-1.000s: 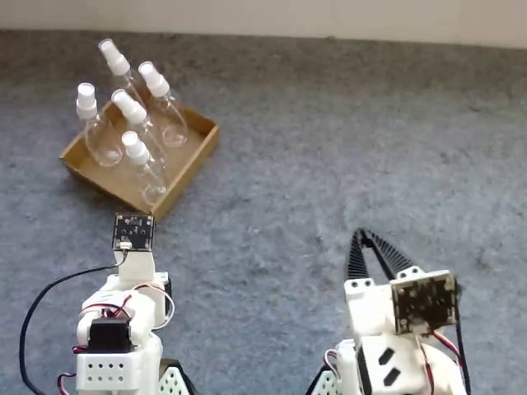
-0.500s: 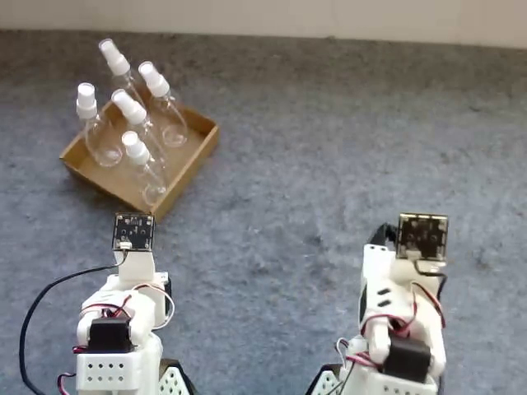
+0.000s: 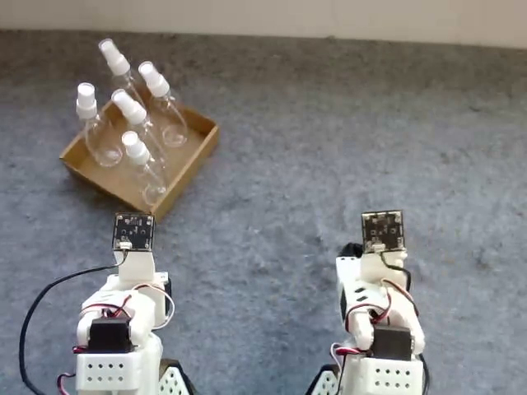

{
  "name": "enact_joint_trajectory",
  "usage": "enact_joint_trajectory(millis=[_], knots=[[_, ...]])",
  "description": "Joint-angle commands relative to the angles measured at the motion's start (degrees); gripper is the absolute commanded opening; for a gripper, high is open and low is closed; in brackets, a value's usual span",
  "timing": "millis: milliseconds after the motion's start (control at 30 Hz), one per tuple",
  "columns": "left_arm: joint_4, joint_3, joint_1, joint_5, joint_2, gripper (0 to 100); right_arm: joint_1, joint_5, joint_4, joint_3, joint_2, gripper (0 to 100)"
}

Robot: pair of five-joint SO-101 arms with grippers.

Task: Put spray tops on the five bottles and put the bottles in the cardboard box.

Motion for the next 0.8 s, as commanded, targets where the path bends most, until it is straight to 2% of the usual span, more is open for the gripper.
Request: enact_joint_trajectory(millis=[0, 200, 400, 767], knots=[[0.26, 1.19, -0.66, 0.70, -0.57, 1, -4.35, 0.26, 5.76, 8.84, -0.84, 1.2], [0.26, 1.19, -0.66, 0.70, -0.57, 1, -6.29, 0.09, 15.87, 8.84, -0.84, 1.2], [0.26, 1.19, -0.66, 0.79, -0.57, 1, -4.44, -14.95, 15.60, 8.75, -0.84, 1.2], [0.26, 1.19, -0.66, 0.79, -0.57, 1, -4.53, -13.01, 15.60, 8.84, -0.84, 1.2]])
